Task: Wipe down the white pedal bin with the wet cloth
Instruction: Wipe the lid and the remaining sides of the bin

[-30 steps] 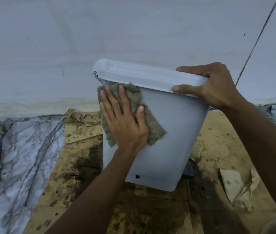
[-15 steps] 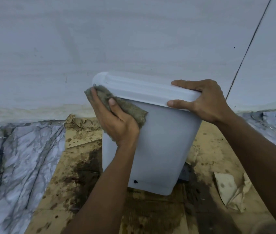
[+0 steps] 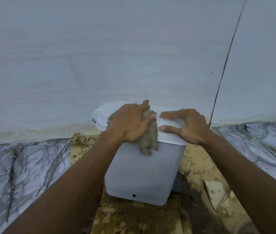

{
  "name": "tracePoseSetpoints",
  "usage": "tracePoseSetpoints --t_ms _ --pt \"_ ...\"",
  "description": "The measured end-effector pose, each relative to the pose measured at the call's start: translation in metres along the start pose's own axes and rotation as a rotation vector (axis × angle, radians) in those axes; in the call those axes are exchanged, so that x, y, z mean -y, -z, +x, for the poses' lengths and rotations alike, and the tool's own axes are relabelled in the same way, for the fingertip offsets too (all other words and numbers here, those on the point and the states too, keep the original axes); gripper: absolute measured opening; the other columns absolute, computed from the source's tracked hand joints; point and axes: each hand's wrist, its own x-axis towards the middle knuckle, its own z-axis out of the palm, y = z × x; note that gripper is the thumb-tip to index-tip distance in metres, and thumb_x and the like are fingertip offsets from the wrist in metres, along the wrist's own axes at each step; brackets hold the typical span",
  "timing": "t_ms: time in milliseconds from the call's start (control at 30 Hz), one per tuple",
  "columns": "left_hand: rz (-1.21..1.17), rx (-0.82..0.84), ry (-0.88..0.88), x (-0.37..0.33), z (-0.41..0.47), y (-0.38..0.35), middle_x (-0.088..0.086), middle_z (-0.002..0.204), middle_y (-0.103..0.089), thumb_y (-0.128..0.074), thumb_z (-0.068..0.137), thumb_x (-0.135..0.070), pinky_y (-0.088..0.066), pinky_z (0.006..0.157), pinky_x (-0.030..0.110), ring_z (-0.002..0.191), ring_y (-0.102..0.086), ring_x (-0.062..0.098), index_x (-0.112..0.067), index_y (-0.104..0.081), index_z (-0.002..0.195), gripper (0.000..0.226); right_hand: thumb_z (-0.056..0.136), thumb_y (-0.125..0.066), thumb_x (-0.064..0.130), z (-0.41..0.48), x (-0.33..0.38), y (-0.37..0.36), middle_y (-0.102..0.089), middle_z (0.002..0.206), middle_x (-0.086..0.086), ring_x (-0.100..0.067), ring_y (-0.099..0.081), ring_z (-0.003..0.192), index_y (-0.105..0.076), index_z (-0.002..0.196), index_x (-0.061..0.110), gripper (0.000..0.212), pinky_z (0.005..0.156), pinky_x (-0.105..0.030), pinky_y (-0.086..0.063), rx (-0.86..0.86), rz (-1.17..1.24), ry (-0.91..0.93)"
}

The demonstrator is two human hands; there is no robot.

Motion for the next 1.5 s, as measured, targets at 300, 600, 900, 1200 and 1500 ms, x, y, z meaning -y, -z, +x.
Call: tracePoseSetpoints --t_ms 300,600,900,1200,1500 --pt "0.075 -0.037 0.138 -0.002 -0.071 0.013 -0.001 0.161 -0.033 -0.029 0.103 -0.058 -0.009 0.122 0.034 0.150 -0.022 0.020 -0.026 -0.030 0.155 0.062 0.103 -0.039 0.055 -0.013 0.029 -0.010 -0.012 0.168 0.017 -0.009 -0.001 0.156 -0.028 0.156 0.044 0.055 0.127 -0.041 -0.007 0.347 -0.262 0.056" --pt "0.089 -0.099 0.027 -0.015 -0.105 0.002 -0.002 0.165 -0.025 -0.024 0.102 -0.062 0.006 0.122 0.028 0.153 -0.014 0.014 -0.026 -0.026 0.158 0.066 0.103 -0.032 0.059 -0.068 0.029 -0.006 -0.002 0.169 0.014 -0.004 0.006 0.155 -0.017 0.158 0.043 0.060 0.125 -0.032 0.011 0.293 -0.327 0.063" --pt "0.065 -0.157 0.024 -0.021 -0.092 -0.008 0.002 0.168 -0.012 -0.023 0.101 -0.062 0.010 0.124 0.033 0.155 0.002 0.014 -0.022 -0.017 0.160 0.071 0.103 -0.025 0.060 -0.110 0.047 -0.019 0.006 0.169 0.011 -0.009 0.012 0.155 -0.011 0.160 0.040 0.062 0.126 -0.042 0.011 0.125 -0.410 -0.126" --pt "-0.031 -0.171 0.076 -0.007 -0.054 -0.026 0.001 0.164 -0.026 -0.029 0.100 -0.060 0.001 0.126 0.035 0.154 -0.009 0.016 -0.022 -0.034 0.155 0.067 0.097 -0.022 0.073 -0.068 0.024 -0.002 0.006 0.170 0.007 -0.013 0.006 0.157 -0.004 0.161 0.038 0.075 0.127 -0.042 0.002 0.299 -0.515 -0.050" --pt "-0.060 -0.303 0.040 0.002 -0.021 -0.042 0.002 0.148 -0.052 -0.033 0.094 -0.059 -0.012 0.124 0.039 0.145 -0.033 0.021 -0.021 -0.055 0.139 0.063 0.080 -0.019 0.085 -0.031 -0.011 0.006 -0.006 0.169 0.013 -0.006 0.000 0.156 -0.020 0.157 0.045 0.087 0.126 -0.037 0.000 0.335 -0.334 0.086"
